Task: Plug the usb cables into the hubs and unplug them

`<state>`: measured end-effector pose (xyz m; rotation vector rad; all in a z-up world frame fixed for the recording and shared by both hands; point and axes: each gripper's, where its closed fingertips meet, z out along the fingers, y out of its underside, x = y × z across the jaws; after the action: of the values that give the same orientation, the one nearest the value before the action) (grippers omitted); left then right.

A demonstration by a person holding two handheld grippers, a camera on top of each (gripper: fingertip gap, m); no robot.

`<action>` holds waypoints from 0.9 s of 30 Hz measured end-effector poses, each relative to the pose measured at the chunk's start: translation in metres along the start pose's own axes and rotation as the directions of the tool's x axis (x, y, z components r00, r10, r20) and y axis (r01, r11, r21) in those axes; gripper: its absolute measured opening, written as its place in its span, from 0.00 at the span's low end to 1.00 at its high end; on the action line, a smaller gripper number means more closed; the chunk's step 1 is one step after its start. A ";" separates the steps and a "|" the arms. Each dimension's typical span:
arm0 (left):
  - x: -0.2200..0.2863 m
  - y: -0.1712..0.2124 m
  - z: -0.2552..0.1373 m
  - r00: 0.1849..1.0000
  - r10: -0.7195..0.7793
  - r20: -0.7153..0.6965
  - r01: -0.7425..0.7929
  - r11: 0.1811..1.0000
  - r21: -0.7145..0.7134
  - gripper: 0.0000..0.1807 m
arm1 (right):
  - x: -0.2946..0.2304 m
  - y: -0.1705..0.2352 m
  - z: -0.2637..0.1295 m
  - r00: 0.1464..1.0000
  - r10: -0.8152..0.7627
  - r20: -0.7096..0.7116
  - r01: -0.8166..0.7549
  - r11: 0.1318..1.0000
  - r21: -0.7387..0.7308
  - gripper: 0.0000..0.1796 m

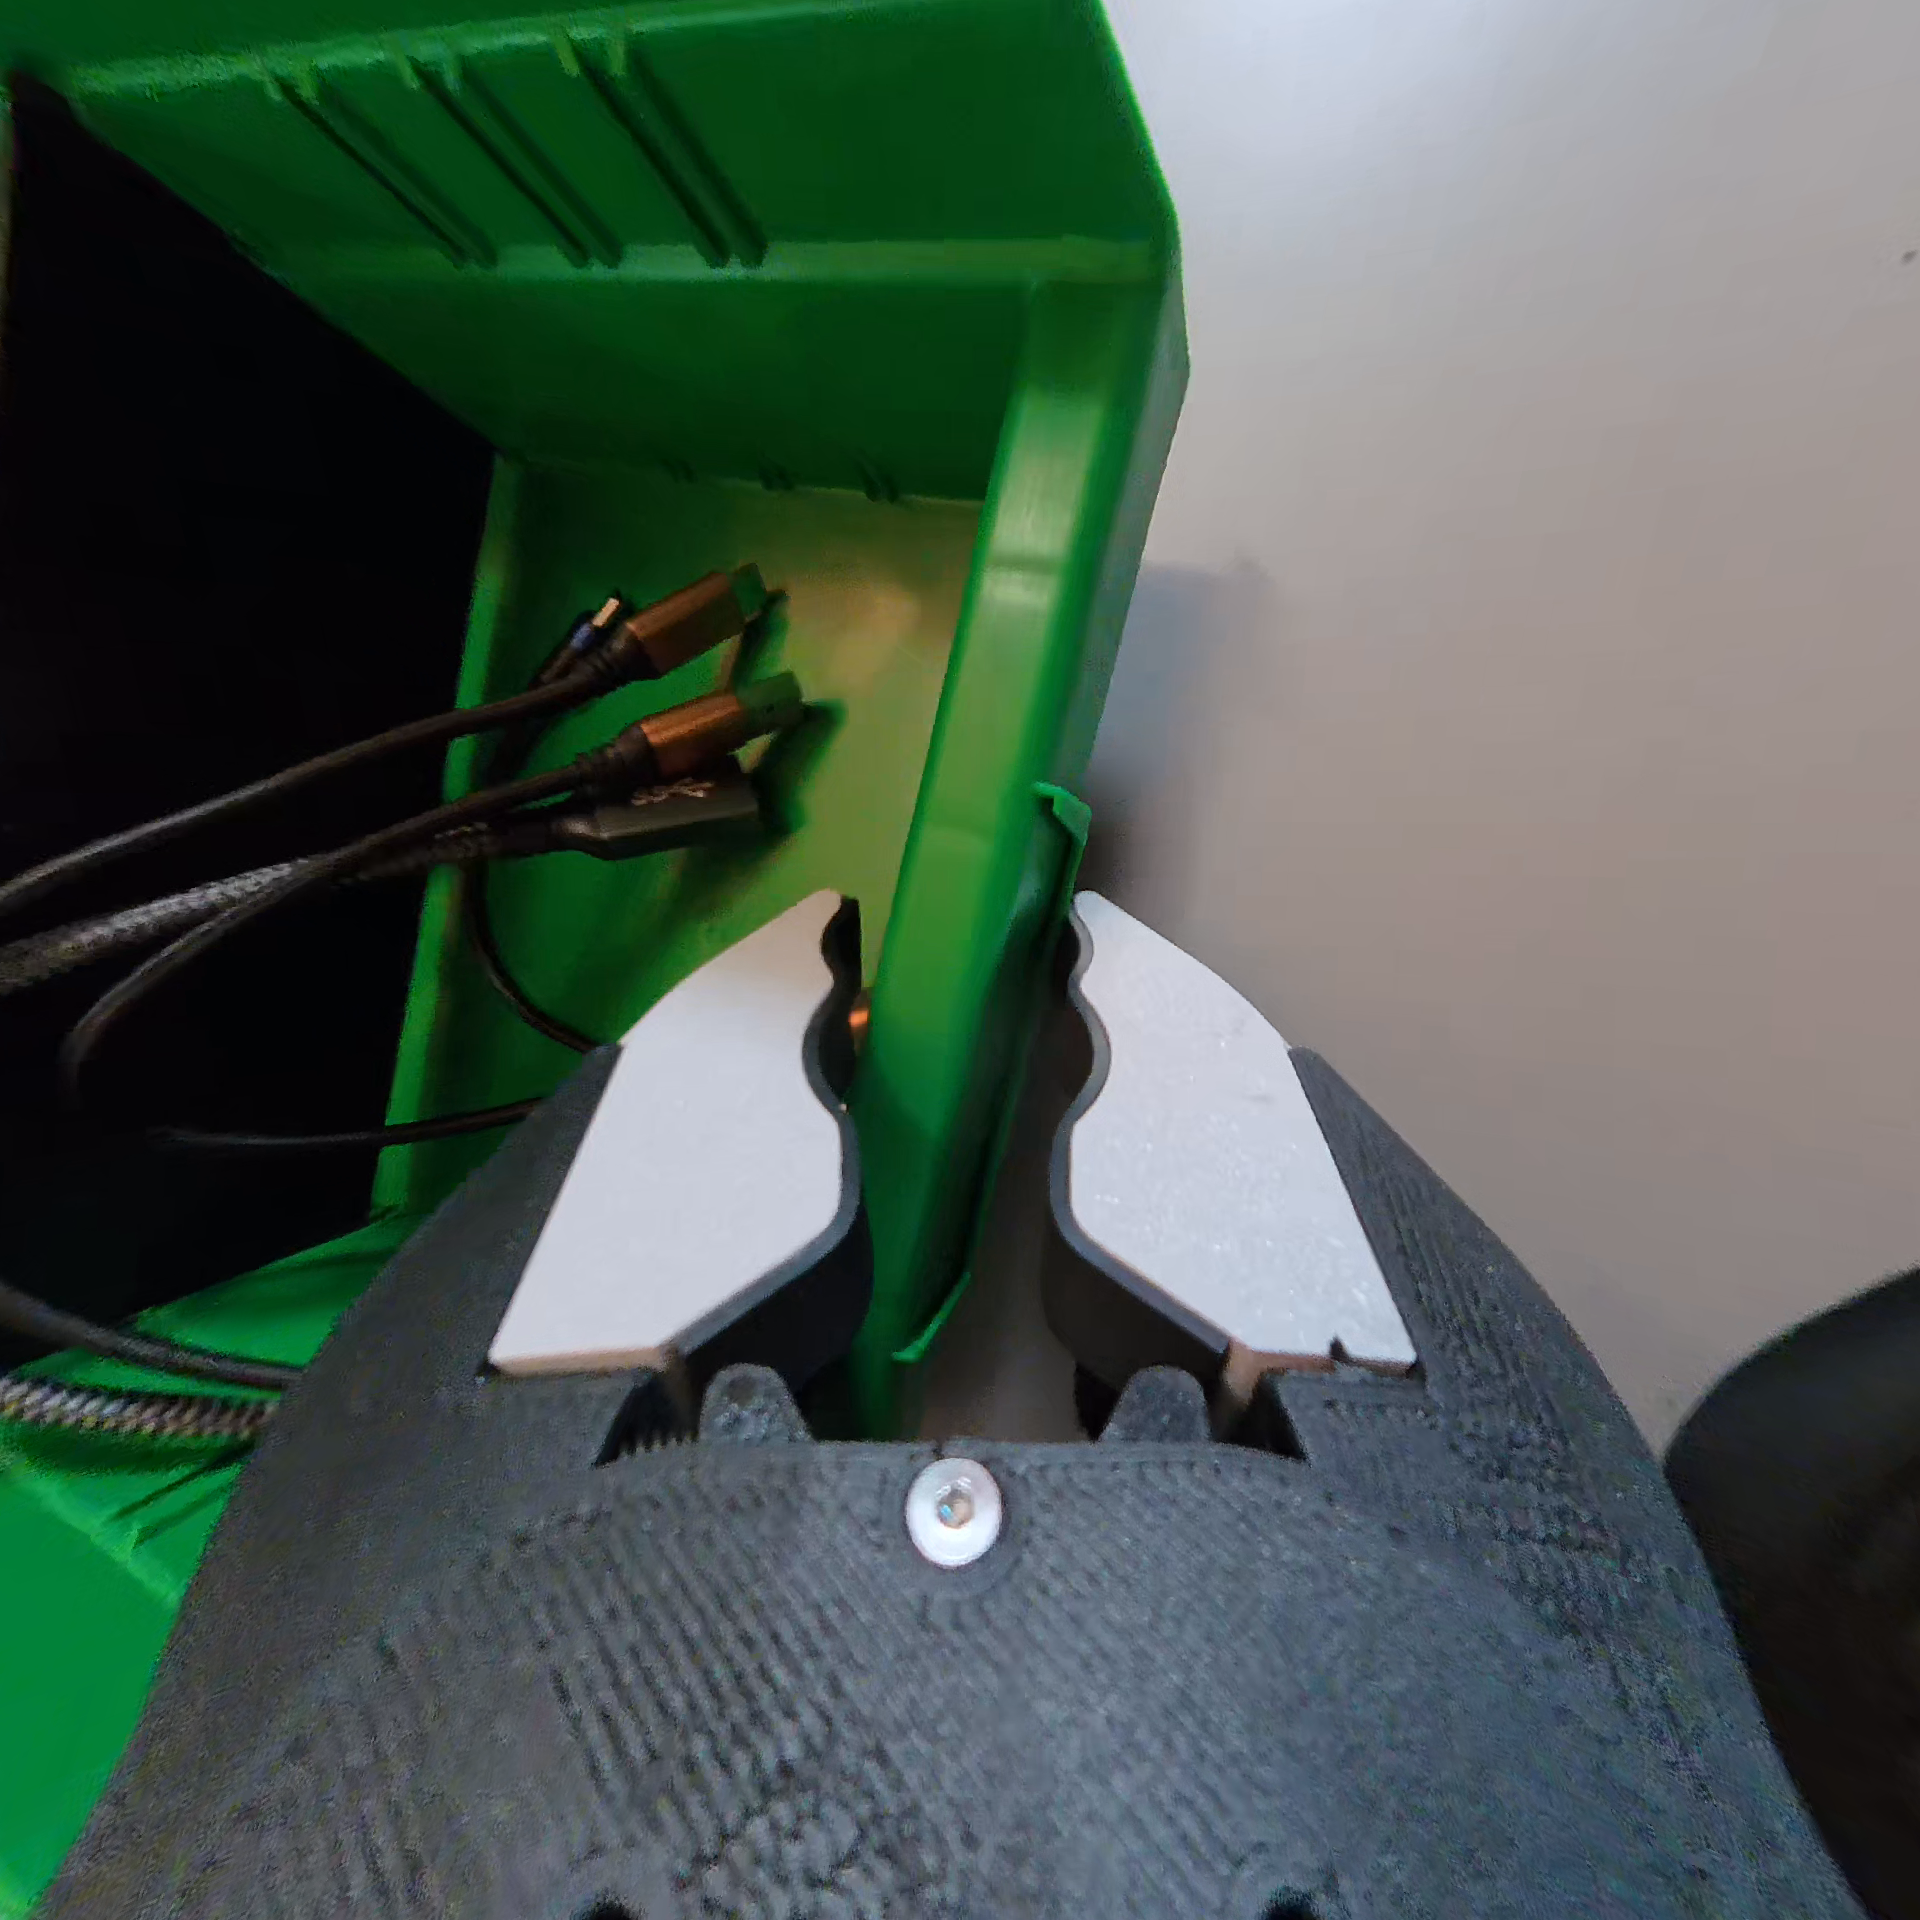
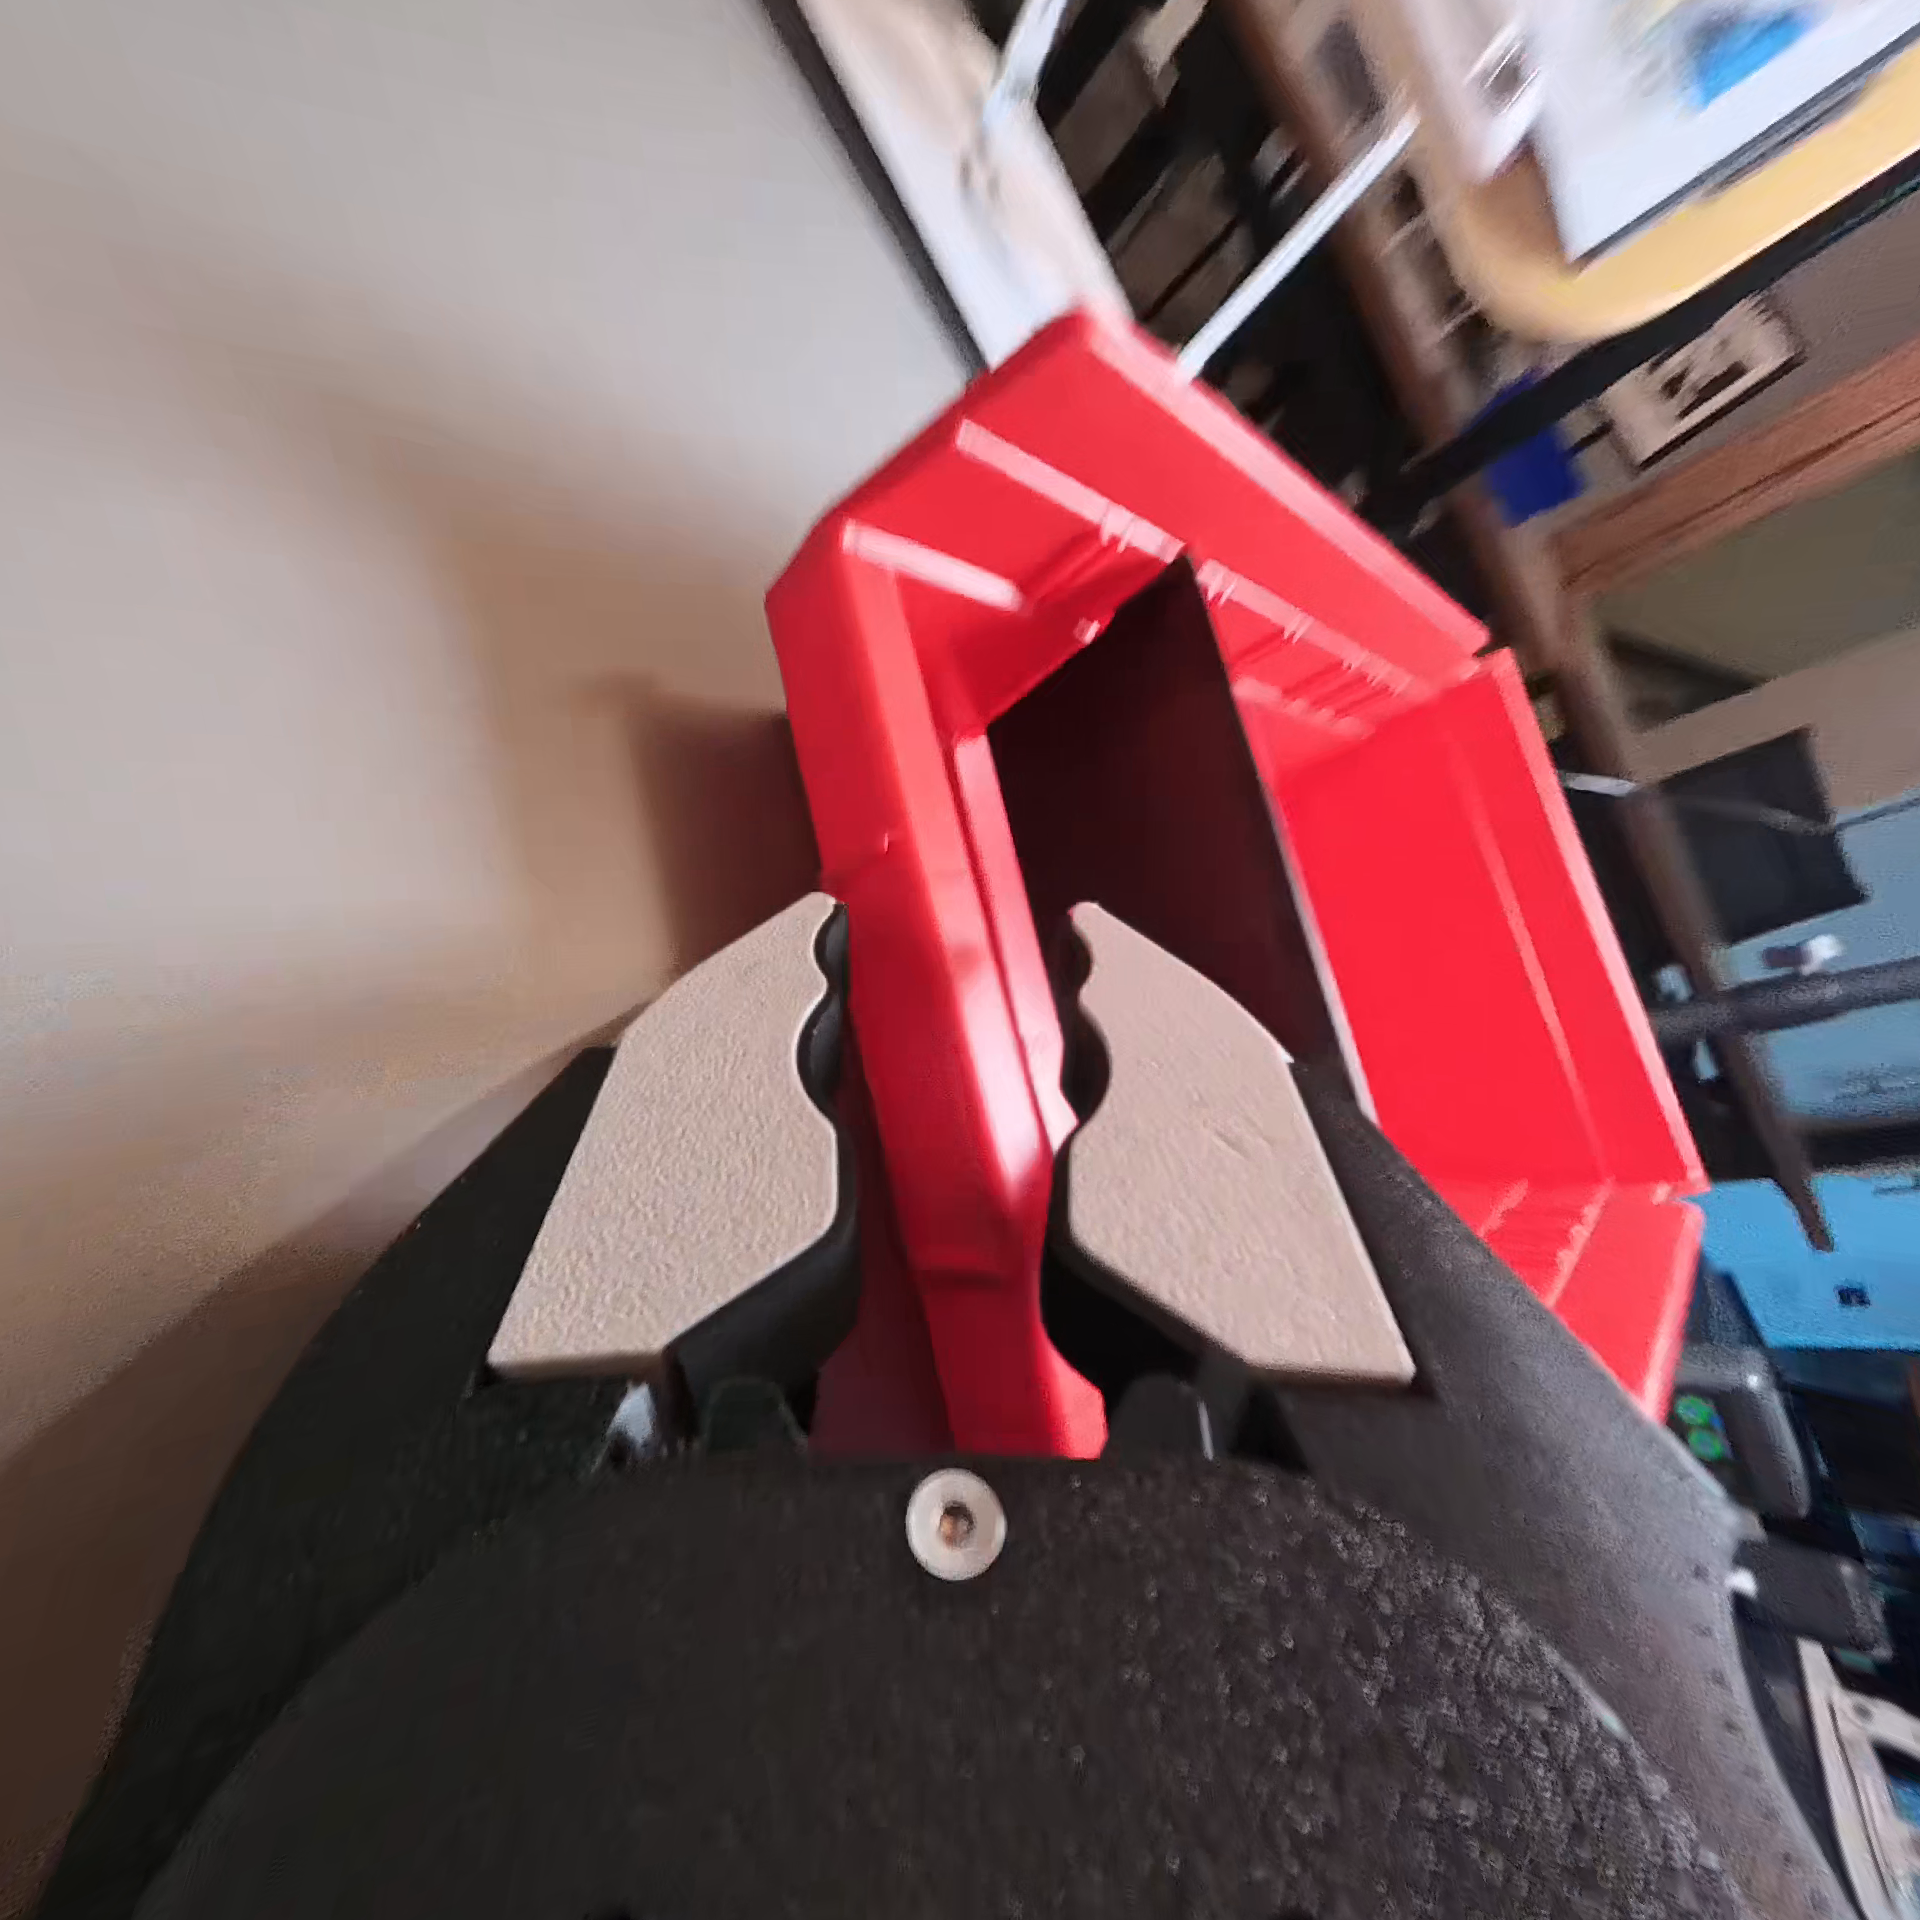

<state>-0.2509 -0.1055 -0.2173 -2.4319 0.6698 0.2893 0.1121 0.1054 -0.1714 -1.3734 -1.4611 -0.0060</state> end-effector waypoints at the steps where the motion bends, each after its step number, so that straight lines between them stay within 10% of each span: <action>1: -0.002 -0.001 -0.001 0.999 0.011 0.052 -0.012 1.000 0.019 0.21 | 0.004 -0.012 -0.006 1.000 -0.001 -0.025 0.002 0.998 0.058 0.21; 7: -0.007 -0.029 -0.034 0.984 -0.156 0.082 0.127 0.951 0.281 0.28 | 0.003 -0.039 -0.028 0.973 0.225 0.047 -0.229 0.933 0.277 0.21; 14: -0.060 -0.086 -0.099 0.893 -0.449 -0.007 0.335 0.656 0.676 0.31 | 0.016 -0.045 -0.028 0.863 0.483 0.151 -0.505 0.799 0.328 0.24; 27: -0.201 -0.097 -0.012 0.733 -0.677 -0.068 0.637 0.648 0.417 0.43 | 0.030 -0.051 -0.055 0.785 0.590 0.190 -0.609 0.680 0.408 0.26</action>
<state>-0.3702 0.0344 -0.0908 -2.0497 -0.2260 -0.0459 0.1191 0.0748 -0.0968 -1.3976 -0.8897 0.7546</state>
